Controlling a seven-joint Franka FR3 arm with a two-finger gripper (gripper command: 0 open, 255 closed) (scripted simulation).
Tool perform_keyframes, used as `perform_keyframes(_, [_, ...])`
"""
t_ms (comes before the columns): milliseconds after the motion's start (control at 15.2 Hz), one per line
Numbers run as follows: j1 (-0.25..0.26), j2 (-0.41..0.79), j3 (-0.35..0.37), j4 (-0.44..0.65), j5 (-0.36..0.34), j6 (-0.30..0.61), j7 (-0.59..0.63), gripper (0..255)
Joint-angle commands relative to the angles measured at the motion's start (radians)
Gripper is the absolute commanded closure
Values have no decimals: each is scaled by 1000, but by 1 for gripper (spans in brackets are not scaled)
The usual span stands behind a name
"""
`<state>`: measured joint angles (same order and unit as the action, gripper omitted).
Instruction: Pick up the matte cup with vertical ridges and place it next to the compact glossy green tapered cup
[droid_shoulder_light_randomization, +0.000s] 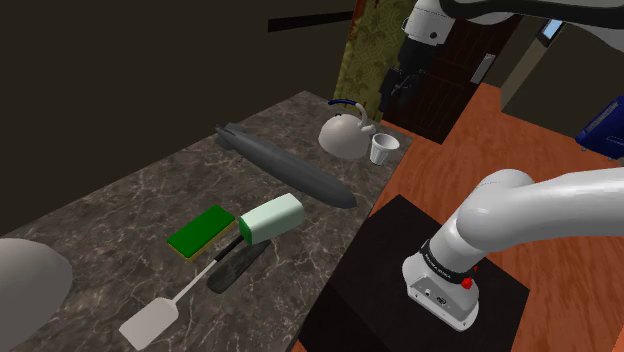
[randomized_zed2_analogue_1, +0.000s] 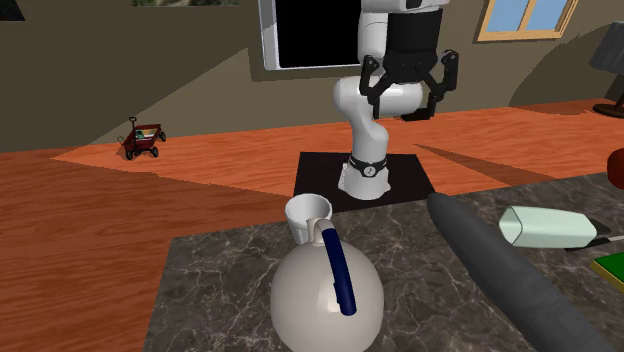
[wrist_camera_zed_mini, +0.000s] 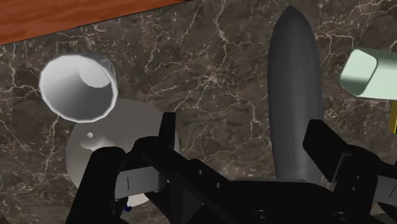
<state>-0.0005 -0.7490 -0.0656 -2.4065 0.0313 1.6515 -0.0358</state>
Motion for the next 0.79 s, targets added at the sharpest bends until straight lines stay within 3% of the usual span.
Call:
perform_keyframes(0, [0, 0, 0, 0, 0, 0, 0, 0])
perform_keyframes(726, [-59, 168, -256, -72, -74, 221, -290, 0])
